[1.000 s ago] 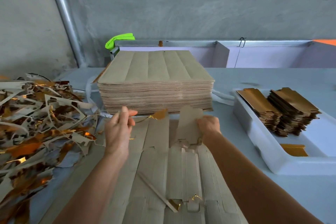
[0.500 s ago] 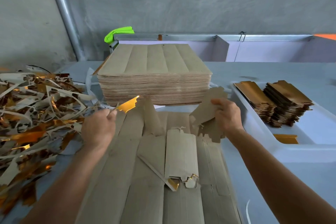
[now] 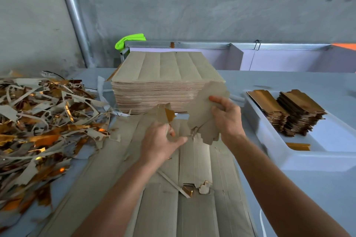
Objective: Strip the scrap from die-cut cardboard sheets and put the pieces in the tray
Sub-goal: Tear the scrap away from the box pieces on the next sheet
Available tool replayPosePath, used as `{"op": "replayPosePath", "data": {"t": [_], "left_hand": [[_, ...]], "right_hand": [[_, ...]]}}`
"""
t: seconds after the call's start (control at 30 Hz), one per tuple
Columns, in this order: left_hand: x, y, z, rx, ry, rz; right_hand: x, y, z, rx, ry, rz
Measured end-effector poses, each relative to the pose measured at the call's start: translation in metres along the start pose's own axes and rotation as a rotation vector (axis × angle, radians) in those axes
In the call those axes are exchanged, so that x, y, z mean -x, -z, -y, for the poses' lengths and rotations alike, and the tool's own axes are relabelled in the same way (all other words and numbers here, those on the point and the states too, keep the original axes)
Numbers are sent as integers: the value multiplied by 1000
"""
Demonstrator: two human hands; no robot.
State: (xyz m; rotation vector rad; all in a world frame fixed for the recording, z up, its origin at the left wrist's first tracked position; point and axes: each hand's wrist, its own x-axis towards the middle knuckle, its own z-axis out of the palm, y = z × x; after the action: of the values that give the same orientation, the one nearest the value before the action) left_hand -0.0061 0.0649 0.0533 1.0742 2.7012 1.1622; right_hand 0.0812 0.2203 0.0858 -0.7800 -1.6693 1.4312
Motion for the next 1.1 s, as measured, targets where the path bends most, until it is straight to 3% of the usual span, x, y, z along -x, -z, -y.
{"op": "replayPosePath", "data": {"t": [0.17,0.33,0.5,0.63,0.8,0.9,1.0,1.1], "left_hand": [[-5,-22,-15,291,109,124],[-5,-37,-18,624,254,26],[-4,-28,-9,580,184,62],[-2,-22,-4,560,13,43],[0,-19,10,631,33,1],[-4,-15,12,646,72,-32],[-5,-14,10,669,82,-59],[-5,-16,4,729,115,-86]], "right_hand": [[9,-8,15,-121,121,50],[19,-19,21,-186,188,95],[8,-14,16,-96,181,-99],[-3,-14,6,-126,-17,-276],[-11,2,7,-90,-126,-372],[0,13,8,130,-48,-269],[24,17,4,415,47,-38],[50,11,7,364,-8,223]]}}
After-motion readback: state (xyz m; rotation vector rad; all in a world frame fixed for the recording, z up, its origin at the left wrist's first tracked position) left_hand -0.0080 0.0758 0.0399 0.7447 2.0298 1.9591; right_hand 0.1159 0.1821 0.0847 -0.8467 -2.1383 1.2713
